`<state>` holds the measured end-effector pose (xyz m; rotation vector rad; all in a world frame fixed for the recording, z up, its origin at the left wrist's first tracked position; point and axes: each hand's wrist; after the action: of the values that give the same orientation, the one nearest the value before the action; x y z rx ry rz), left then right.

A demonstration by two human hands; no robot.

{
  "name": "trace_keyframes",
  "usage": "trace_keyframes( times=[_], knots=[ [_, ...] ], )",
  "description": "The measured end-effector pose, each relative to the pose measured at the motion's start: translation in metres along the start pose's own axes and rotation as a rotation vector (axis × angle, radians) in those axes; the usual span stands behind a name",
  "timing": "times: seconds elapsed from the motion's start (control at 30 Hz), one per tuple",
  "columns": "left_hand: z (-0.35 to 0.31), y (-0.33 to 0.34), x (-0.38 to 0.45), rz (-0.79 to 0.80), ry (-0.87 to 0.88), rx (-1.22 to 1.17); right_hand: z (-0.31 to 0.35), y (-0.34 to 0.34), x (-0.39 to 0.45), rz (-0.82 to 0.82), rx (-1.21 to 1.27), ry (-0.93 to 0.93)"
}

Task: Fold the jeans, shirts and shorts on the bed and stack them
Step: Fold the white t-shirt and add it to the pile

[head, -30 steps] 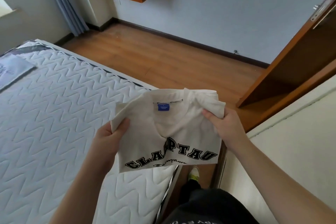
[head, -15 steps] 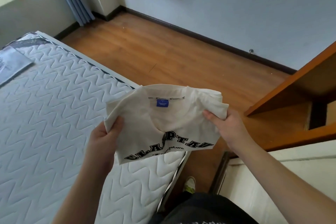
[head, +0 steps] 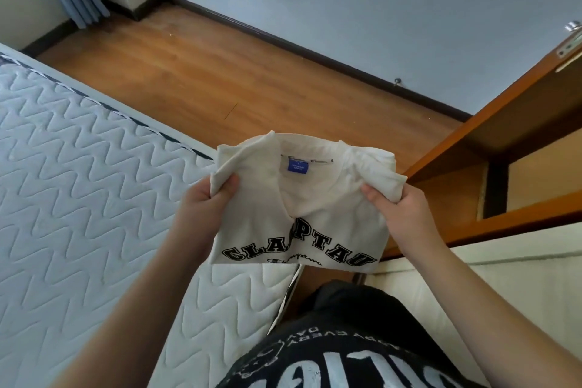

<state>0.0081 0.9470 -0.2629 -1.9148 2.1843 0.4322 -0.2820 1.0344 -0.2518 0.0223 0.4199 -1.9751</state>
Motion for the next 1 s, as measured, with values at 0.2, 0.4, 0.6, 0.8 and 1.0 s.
trace_keyframes(
  times=[0.2, 0.4, 0.6, 0.8, 1.0],
  knots=[
    [0.001, 0.031, 0.037, 0.003, -0.03, -0.03, -0.01, -0.021, 0.038, -0.029, 0.004, 0.026],
    [0.002, 0.086, 0.092, -0.025, -0.062, 0.057, -0.018, -0.047, 0.118, 0.033, 0.024, 0.035],
    [-0.009, 0.144, 0.129, -0.173, -0.11, 0.031, -0.019, -0.065, 0.199, 0.151, 0.044, 0.066],
    [-0.026, 0.163, 0.133, -0.369, -0.07, -0.081, -0.008, -0.047, 0.26, 0.235, 0.175, 0.177],
    [-0.022, 0.138, 0.125, -0.486, -0.079, -0.142, 0.002, -0.011, 0.289, 0.441, 0.137, 0.164]
  ],
)
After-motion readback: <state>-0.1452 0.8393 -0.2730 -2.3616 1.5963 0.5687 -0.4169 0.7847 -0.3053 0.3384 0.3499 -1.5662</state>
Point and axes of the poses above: each hand's wrist, its own x-axis towards the middle knuckle, its own y-axis out of the palm, z = x × y
